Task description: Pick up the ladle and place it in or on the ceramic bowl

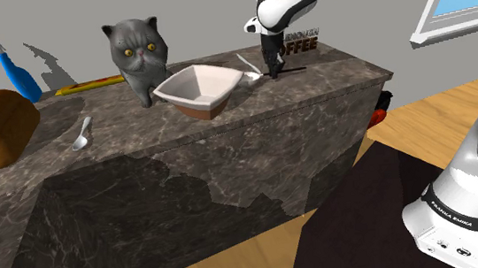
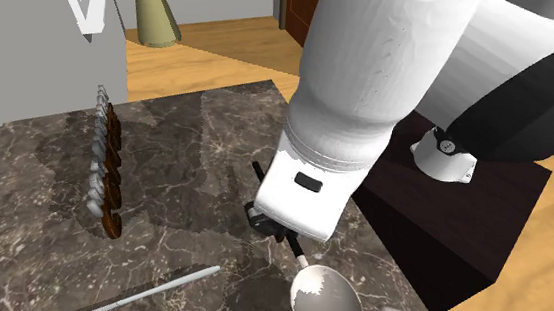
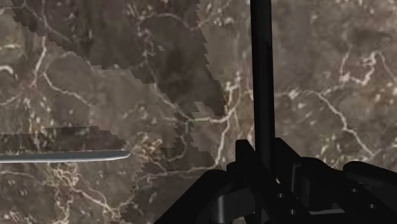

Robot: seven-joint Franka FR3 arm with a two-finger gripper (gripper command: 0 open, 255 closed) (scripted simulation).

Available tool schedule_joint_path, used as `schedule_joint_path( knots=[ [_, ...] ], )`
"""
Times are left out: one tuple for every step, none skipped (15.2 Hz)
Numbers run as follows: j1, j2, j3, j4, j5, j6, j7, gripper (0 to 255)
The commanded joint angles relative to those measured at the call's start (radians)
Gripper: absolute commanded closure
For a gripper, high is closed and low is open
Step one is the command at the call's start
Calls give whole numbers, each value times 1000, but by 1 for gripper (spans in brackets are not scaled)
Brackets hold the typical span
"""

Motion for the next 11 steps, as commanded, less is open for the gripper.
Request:
schedule_joint_path(
  knots=[
    [1,-10,0,14,0,-24,-2,255],
    [1,-14,0,22,0,-36,-3,255],
    [1,-18,0,30,0,-48,-4,255],
    [2,-22,0,38,0,-61,-6,255],
    [2,-26,0,47,1,-73,-7,255],
    [2,-30,0,56,1,-85,-8,255],
    [2,-33,0,65,1,-98,-10,255],
    [3,-37,0,74,1,-110,-11,255],
    [3,-40,0,84,2,-123,-12,255],
    [3,-42,0,93,2,-136,-14,255],
    [3,-45,0,104,2,-148,-15,255]
  ],
)
